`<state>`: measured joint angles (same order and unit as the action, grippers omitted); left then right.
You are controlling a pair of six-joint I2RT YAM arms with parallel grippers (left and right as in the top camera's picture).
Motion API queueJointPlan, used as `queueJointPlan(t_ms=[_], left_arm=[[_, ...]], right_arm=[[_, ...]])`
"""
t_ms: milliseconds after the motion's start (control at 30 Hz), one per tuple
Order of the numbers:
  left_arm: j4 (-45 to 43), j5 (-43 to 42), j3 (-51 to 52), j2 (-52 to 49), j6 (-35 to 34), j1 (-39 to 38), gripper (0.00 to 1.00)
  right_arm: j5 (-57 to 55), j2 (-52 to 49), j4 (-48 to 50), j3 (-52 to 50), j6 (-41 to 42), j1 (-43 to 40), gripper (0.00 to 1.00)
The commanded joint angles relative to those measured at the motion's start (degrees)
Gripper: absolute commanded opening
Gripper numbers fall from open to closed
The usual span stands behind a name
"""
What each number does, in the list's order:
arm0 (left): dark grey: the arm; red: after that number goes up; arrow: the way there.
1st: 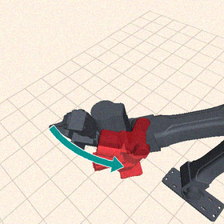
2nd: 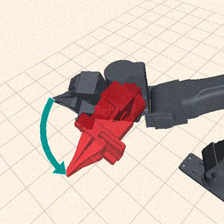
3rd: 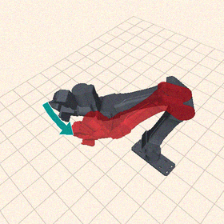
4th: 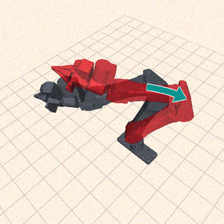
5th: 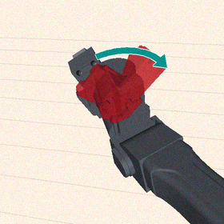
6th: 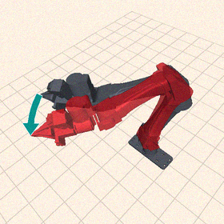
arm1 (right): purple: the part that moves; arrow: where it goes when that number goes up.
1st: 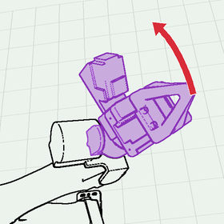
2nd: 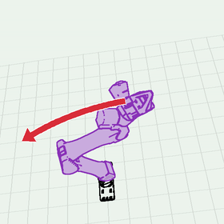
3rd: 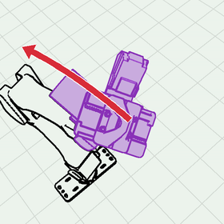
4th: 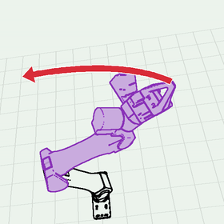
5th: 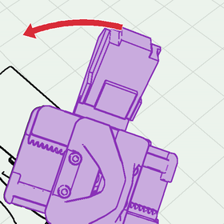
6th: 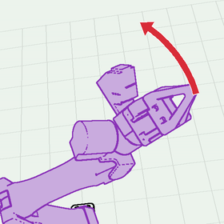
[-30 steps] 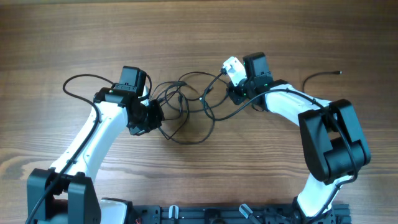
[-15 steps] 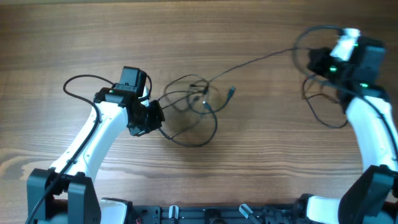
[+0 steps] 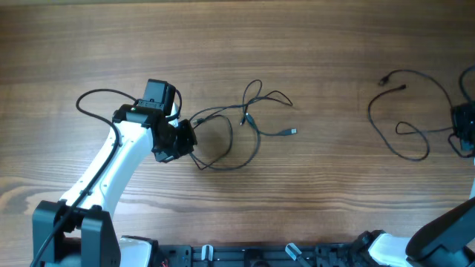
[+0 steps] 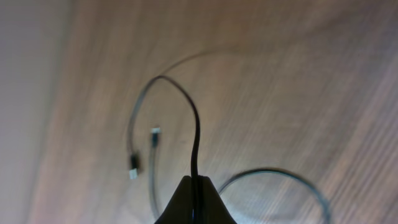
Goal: Untangle cables
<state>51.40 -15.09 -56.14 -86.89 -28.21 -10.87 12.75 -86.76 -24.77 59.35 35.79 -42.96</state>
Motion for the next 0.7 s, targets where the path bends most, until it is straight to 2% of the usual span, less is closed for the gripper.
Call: queueJointPlan(t_ms=[0,33,67,100,267,367,433,533,600,667], left_arm=[[0.0,0.1,0.0,0.9,-0.6,0.0,0.04],[0.0,0.1,0.0,0.9,-0.6,0.0,0.04],[0.0,0.1,0.0,0.9,-0.6,0.0,0.04],[0.1,0.1,0.0,0.9,-0.6,0.0,0.04],[0.0,0.1,0.0,0.9,-0.6,0.0,0.04],[-0.2,0.1,0.0,0.9,-0.6,0.0,0.04],[-1.7,-2.7,0.0,0.9,-0.5,-0.1,0.04],[-7.3,-16.2,0.0,0.9,8.9,-1.9,0.04],[-9.5,-17.9,0.0,0.9,11.4,-4.3,0.04],[-9.7,-17.6,0.0,0.9,11.6,-6.7,0.04]], right_arm=[[-5.3,0.7,-0.5,-0.2,0.4,0.0,0.43],[-5.0,0.7,-0.4,-0.2,0.4,0.0,0.66],[-4.3,0.7,-0.4,-0.2,0.4,0.0,0.77],[-2.9,0.7,-0.3,-0.2,0.4,0.0,0.81],[2.3,0.7,-0.8,-0.2,0.3,0.4,0.82],[4.3,0.7,-2.6,-0.2,0.1,4.0,0.82],[9.7,0.7,-3.1,-0.2,-5.6,8.5,0.82],[12.2,0.7,-3.6,-0.2,-13.7,21.1,0.86],[13.5,0.7,-3.6,-0.2,-18.7,31.3,0.9],[13.4,0.7,-3.3,-0.2,-20.4,40.7,0.95]])
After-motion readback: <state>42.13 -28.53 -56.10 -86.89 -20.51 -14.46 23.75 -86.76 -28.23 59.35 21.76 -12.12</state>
